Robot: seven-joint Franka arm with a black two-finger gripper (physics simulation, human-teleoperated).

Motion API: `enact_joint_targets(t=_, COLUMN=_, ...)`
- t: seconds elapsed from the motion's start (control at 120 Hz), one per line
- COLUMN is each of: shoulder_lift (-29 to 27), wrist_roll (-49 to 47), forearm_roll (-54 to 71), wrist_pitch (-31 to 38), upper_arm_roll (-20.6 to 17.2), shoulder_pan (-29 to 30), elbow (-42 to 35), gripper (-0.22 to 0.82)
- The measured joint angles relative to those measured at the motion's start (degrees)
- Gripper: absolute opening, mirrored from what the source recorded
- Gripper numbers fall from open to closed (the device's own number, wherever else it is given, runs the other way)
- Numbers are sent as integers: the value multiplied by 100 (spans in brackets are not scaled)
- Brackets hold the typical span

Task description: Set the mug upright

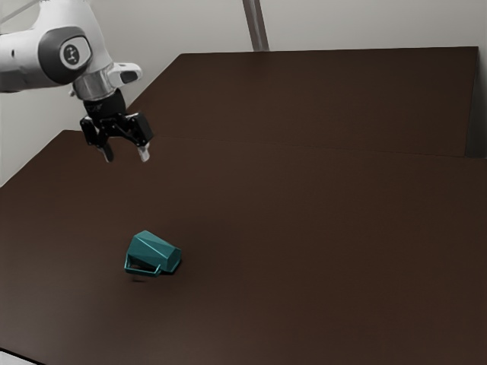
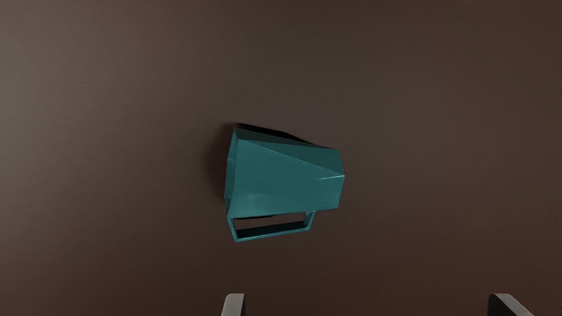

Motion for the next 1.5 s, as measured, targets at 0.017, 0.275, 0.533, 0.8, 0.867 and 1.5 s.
enact_joint_targets(t=0.017, shoulder_lift=-5, wrist_roll=77, forearm_roll=-63, wrist_pitch=36, upper_arm_roll=0, shoulder_pan=64, elbow=-80, gripper=60)
enact_joint_targets(t=0.275, shoulder_lift=-1, wrist_roll=1749, forearm_roll=-960, wrist_pitch=862, upper_arm_roll=6, shoulder_pan=888, elbow=-888, gripper=60)
enact_joint_targets(t=0.533, shoulder_lift=397, wrist_roll=3234, forearm_roll=-1521, wrist_pitch=1203, upper_arm_roll=10, shoulder_pan=1521, elbow=-1184, gripper=60)
enact_joint_targets(t=0.8, shoulder_lift=605, wrist_roll=4209, forearm_roll=-1910, wrist_pitch=1309, upper_arm_roll=10, shoulder_pan=1990, elbow=-1493, gripper=60)
enact_joint_targets(t=0.867, shoulder_lift=667, wrist_roll=4375, forearm_roll=-1972, wrist_pitch=1312, upper_arm_roll=10, shoulder_pan=2091, elbow=-1575, gripper=60)
enact_joint_targets(t=1.5, shoulder_lift=1418, wrist_roll=5178, forearm_roll=-3151, wrist_pitch=1120, upper_arm_roll=9, shoulder_pan=2085, elbow=-1886, gripper=60)
